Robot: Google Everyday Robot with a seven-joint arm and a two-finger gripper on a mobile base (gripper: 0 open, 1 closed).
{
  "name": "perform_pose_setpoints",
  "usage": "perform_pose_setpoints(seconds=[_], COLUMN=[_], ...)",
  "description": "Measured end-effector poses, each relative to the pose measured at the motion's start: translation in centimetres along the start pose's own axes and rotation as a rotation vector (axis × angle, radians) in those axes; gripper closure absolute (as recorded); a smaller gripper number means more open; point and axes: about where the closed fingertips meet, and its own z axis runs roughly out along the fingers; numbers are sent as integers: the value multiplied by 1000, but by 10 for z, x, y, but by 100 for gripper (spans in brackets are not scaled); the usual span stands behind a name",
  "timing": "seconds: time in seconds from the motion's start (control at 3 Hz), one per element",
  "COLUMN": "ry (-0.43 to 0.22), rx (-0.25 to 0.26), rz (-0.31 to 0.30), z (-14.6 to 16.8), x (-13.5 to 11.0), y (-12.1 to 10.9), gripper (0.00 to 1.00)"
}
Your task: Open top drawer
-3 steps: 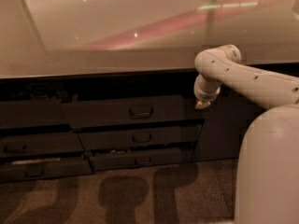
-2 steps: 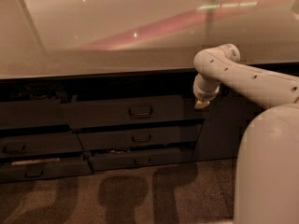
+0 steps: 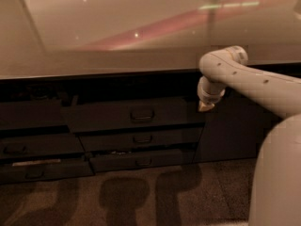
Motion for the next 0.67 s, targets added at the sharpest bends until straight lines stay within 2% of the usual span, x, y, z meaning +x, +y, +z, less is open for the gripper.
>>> perform_pose_setpoints(seconds=[0.67], ry=[1], rx=[-3], rz=[-9], z=[0], x=[0], y=[9], gripper=[100])
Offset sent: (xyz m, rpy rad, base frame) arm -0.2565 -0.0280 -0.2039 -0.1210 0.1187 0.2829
